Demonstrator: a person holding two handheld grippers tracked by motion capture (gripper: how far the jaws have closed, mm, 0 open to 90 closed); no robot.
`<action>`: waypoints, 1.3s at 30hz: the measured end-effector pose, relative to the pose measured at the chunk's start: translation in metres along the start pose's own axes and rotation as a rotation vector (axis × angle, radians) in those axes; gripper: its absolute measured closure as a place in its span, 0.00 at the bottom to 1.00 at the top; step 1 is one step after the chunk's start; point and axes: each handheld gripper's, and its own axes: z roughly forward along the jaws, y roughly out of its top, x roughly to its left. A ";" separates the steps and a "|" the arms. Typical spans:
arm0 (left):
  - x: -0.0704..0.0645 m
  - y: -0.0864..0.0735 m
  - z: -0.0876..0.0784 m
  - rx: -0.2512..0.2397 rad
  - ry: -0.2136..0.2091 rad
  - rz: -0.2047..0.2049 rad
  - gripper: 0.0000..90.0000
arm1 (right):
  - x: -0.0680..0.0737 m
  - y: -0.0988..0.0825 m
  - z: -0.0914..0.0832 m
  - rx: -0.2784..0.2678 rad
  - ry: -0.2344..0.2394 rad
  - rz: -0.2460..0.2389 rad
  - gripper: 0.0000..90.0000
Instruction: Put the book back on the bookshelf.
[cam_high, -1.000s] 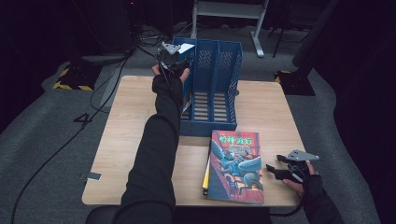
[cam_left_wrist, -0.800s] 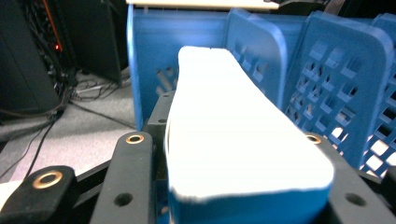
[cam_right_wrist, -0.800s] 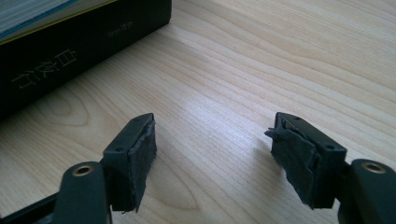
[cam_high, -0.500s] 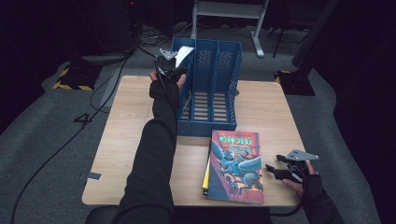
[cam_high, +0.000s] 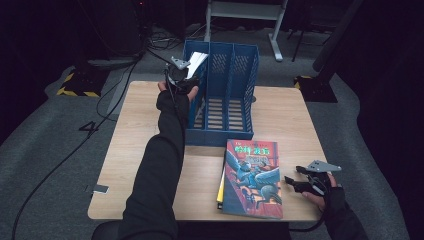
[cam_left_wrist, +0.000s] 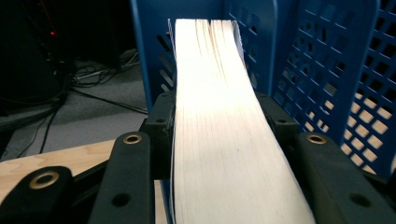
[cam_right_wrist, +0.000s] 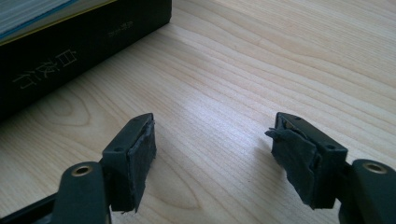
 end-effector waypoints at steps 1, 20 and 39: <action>0.000 0.000 -0.001 0.006 -0.004 0.009 0.63 | 0.000 0.000 0.000 0.001 0.000 0.003 0.34; 0.000 -0.013 0.005 0.105 -0.026 0.047 0.47 | 0.000 0.000 0.000 0.003 0.002 0.005 0.34; -0.004 0.000 0.018 0.092 0.057 0.048 0.68 | 0.000 0.000 0.000 0.002 0.002 0.009 0.34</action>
